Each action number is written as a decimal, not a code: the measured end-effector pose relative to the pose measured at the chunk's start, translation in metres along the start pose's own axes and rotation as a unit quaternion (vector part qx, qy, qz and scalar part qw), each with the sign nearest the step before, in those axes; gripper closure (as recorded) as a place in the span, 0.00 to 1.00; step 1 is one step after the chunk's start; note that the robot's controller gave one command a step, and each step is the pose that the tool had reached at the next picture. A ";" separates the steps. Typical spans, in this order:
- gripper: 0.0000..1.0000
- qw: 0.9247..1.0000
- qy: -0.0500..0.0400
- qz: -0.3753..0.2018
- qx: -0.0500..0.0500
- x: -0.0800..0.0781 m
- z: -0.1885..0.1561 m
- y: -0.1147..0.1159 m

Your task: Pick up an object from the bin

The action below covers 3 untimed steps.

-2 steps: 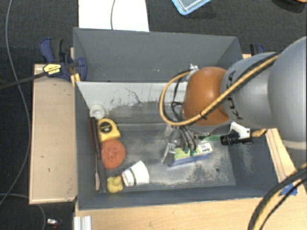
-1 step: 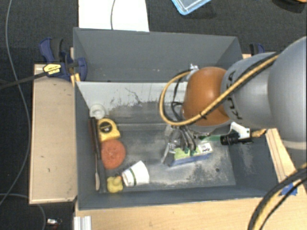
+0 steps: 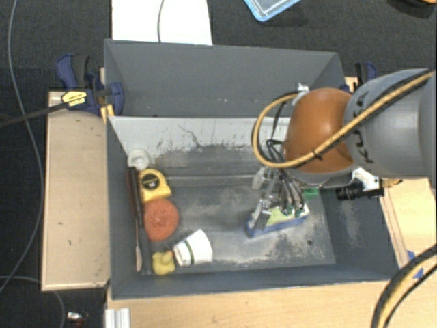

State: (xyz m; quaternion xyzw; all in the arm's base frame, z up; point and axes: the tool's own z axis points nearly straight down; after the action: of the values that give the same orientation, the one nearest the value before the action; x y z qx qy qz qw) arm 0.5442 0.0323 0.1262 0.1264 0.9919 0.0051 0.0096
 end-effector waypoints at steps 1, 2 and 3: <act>0.00 1.000 0.005 -0.021 0.001 0.026 0.018 -0.043; 0.00 1.000 -0.004 -0.030 -0.001 0.022 -0.017 -0.060; 0.00 1.000 -0.002 -0.021 -0.001 -0.002 -0.001 -0.088</act>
Offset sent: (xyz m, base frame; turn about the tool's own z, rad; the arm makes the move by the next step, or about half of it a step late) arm -0.0380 -0.0537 0.0168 -0.0610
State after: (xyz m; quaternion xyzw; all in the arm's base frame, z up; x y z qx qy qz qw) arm 0.5243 -0.0536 0.1257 0.1051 0.9944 0.0056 0.0122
